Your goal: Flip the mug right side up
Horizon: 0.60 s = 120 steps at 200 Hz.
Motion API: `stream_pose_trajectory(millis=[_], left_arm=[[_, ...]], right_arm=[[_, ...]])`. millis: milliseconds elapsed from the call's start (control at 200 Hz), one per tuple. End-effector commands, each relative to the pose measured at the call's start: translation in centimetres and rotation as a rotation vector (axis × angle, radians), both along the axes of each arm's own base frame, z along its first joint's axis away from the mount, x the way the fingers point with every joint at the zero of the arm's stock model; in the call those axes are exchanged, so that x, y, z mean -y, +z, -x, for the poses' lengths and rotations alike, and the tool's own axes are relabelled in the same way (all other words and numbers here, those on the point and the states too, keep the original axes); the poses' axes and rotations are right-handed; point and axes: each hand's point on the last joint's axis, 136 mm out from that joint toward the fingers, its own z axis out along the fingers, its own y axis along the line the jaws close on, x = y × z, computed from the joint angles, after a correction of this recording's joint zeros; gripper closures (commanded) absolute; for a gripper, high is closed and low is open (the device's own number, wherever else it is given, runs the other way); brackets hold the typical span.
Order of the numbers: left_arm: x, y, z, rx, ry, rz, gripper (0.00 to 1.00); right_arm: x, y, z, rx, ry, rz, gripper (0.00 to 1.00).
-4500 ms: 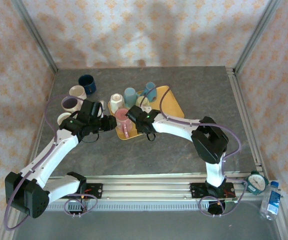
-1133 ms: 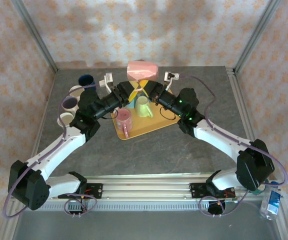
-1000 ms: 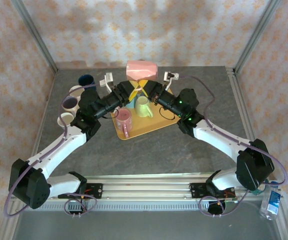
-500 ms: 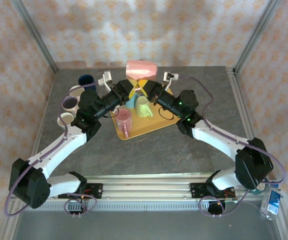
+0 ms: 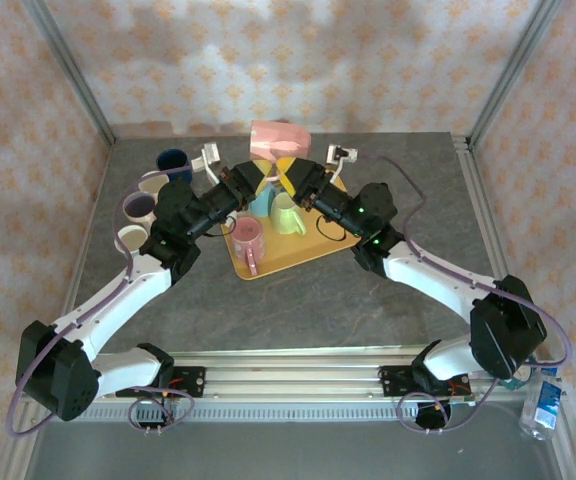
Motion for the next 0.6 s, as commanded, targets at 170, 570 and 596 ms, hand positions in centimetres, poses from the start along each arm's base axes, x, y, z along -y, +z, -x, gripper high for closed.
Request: stream_pose_trajectory(millis=[170, 570, 596], left_arm=[[-2.5, 5.4, 1.7, 0.209, 0.119, -0.095, 1.00], [-7.9, -0.2, 3.9, 0.055, 0.309, -0.580, 1.00], [-8.5, -0.8, 4.1, 0.033, 0.321, -0.622, 1.00]], right_arm=[[2.3, -1.6, 0.2, -0.008, -0.115, 0.139, 0.38], [9.0, -8.3, 1.3, -0.008, -0.325, 0.821, 0.38], [9.5, -8.7, 1.3, -0.008, -0.332, 0.865, 0.38]])
